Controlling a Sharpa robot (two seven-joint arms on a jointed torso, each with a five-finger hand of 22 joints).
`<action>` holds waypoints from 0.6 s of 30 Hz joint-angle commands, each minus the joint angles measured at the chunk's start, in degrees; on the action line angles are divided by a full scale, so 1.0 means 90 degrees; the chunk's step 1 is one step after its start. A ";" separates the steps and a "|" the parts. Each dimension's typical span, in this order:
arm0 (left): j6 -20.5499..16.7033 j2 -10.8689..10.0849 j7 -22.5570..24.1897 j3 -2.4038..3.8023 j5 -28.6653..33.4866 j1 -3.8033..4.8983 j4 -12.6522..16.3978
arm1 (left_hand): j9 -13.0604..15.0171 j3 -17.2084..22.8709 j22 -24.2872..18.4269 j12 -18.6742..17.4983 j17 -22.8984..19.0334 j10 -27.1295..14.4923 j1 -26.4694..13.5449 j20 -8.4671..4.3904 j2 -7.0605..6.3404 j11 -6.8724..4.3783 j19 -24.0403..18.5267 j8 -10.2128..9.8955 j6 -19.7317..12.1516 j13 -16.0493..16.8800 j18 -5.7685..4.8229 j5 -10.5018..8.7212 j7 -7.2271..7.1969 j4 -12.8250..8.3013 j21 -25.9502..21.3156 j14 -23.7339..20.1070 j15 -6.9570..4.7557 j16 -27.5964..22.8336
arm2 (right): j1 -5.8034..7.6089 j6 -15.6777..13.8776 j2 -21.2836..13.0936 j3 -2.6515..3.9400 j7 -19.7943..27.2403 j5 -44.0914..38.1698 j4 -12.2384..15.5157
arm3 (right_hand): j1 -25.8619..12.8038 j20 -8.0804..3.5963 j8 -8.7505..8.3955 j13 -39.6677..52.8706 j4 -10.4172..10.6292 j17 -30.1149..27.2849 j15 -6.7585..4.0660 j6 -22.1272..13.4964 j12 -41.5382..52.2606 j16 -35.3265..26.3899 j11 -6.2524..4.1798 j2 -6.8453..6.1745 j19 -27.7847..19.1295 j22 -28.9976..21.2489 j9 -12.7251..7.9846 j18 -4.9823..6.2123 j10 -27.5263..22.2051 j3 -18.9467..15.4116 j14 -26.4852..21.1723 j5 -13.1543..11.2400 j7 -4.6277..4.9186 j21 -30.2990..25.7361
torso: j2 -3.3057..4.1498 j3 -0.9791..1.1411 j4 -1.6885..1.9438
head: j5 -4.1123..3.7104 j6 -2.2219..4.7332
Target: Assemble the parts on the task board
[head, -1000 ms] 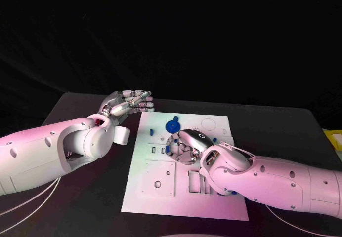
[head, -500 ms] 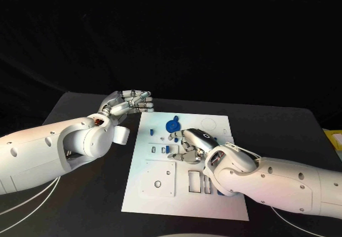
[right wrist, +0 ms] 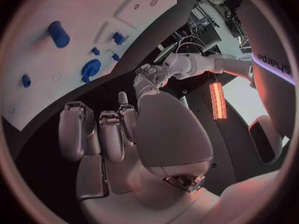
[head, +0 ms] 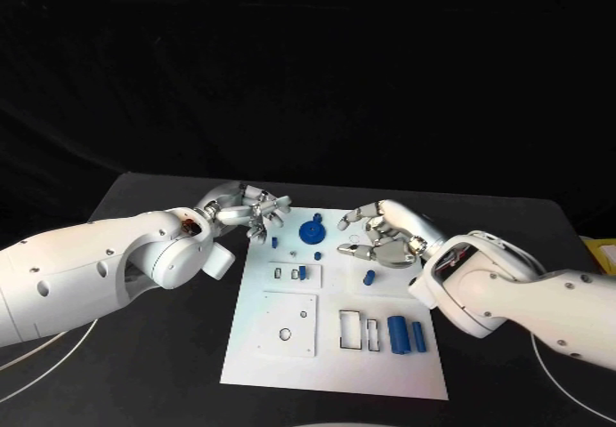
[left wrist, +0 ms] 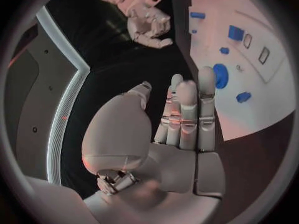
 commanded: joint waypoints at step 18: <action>0.2109 0.1193 -0.3614 -0.0114 -0.3981 0.0573 -0.0587 | 0.1334 -0.0919 0.2961 0.4019 0.2569 -0.0825 -0.0467 -0.0050 0.0672 -0.0217 0.0499 0.1877 -0.0637 0.3151 -0.0396 0.0071 -0.0239 0.0019 0.2199 0.0339 -0.0153 0.2299 | 0.0334 0.0604 -0.0558 -0.0004 -0.0033 0.1417 -0.0530 | -0.0157 -0.0004 0.0055 0.0139 0.0021 0.1222 0.0008 -0.0080 -0.0077 -0.0050 -0.0015 -0.0022 -0.0057 0.0747 -0.0004 0.0094 -0.0076 0.0014 0.0568 0.0503 0.0013 -0.0121 | -0.0127 0.0042 0.0029 | 0.0010 -0.0127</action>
